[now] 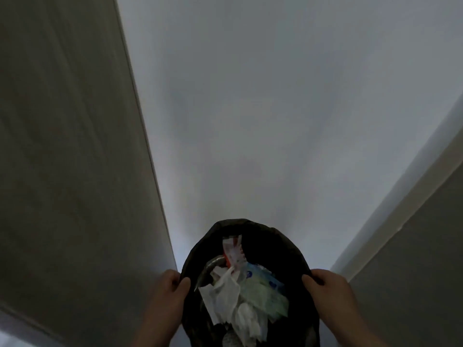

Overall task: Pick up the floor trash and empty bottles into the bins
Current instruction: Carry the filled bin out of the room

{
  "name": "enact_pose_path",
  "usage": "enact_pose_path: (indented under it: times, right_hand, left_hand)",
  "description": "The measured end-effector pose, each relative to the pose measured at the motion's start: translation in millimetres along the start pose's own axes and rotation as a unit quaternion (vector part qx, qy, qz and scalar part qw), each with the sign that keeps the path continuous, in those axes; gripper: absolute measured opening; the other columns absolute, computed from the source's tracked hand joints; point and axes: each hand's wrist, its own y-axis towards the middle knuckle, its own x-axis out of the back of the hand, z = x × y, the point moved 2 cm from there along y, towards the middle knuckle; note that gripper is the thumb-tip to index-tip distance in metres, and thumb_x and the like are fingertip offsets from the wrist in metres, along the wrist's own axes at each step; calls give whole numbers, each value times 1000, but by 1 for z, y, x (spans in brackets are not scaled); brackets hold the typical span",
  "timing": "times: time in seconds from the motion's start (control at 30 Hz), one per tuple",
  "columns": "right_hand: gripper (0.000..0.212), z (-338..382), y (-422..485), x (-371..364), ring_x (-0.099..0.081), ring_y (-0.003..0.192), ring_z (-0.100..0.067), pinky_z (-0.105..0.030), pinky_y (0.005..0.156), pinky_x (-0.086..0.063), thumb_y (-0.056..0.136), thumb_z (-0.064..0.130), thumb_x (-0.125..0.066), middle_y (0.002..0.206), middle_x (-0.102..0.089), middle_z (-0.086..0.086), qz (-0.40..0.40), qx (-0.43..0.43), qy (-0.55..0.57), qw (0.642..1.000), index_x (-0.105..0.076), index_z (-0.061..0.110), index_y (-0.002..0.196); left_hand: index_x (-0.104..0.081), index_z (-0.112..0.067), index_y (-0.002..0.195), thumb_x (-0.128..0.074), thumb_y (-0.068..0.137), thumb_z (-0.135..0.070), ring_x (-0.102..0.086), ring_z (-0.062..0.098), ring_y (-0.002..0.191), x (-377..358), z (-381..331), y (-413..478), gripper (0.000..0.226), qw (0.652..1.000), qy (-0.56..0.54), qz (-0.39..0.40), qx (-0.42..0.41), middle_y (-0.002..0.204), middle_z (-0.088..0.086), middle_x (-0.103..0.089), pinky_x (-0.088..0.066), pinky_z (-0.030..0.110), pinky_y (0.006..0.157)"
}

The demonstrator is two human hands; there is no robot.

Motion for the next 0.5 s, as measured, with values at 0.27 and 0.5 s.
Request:
enact_pose_path:
  times: [0.27,0.5]
  right_hand:
    - [19,2,91,-41,-61,70,-14,-27,60,-42,88,16,-56,71,-67,0,62,-25,-38,997,-67,17,73]
    - [24,-65,186,-137,-59,91,-22,-27,78,-38,93,34,-43,90,-61,-7,182,-99,-168,964,-62,20,93]
  left_hand:
    - [-57,-3,80,-57,90,-14,-53,21,68,-38,14,91,15,998,63,14,26,76,13,-59,-37,30,59]
    - [-56,-3,85,-63,85,-16,-53,19,72,-106,102,146,15,986,76,25,144,82,15,-59,-38,28,64]
